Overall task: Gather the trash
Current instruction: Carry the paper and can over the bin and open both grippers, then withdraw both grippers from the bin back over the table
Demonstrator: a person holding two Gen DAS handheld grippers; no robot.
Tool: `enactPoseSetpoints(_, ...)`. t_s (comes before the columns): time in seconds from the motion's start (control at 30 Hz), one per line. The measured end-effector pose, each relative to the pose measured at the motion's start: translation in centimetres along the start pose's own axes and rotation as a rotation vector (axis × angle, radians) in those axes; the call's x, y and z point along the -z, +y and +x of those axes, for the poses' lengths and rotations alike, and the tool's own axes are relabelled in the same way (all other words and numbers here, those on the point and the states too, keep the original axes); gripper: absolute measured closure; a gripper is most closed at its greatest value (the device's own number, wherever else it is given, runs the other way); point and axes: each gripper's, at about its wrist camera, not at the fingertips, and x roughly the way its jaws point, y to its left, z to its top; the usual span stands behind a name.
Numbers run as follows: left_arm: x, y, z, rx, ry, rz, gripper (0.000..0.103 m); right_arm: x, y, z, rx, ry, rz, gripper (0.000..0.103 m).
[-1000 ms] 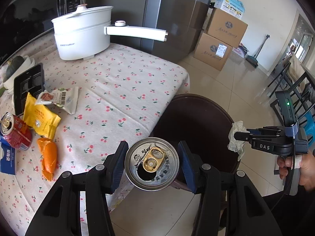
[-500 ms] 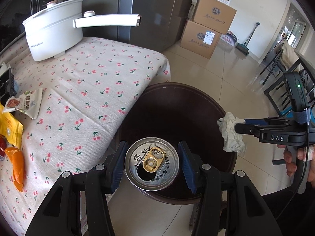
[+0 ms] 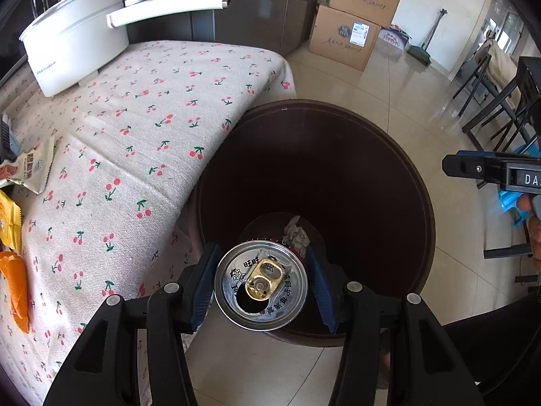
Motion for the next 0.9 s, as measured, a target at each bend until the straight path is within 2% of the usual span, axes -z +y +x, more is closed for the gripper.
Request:
enactPoseSetpoints(0.2, 0.1, 0.5, -0.7, 0.035, 0.000, -0.014, 0.046, 0.1, 0.5, -0.6, 0.025, -0.010, -0.025, 0.032)
enactPoseSetpoints(0.27, 0.4, 1.1, -1.7, 0.042, -0.010, -0.038, 0.038, 0.1, 0.7, -0.8, 0.031, -0.016, -0.028, 0.031)
enactPoseSetpoints(0.3, 0.5, 1.4, -2.2, 0.039, -0.020, -0.047, 0.030, 0.1, 0.8, -1.0, 0.033, -0.019, -0.029, 0.030)
enactPoseSetpoints(0.33, 0.7, 1.7, -2.7, 0.034, -0.028, -0.055, 0.022, 0.0, 0.9, -1.1, 0.033, -0.022, -0.029, 0.030)
enactPoseSetpoints(0.5, 1.5, 3.6, -5.3, -0.007, -0.070, -0.087, 0.013, -0.5, 2.4, -1.7, 0.033, -0.045, -0.048, 0.027)
enactPoseSetpoints(0.9, 4.6, 11.7, -11.3, -0.121, -0.144, -0.240, 0.001, -2.2, 9.8, -2.1, -0.025, -0.073, -0.136, 0.024)
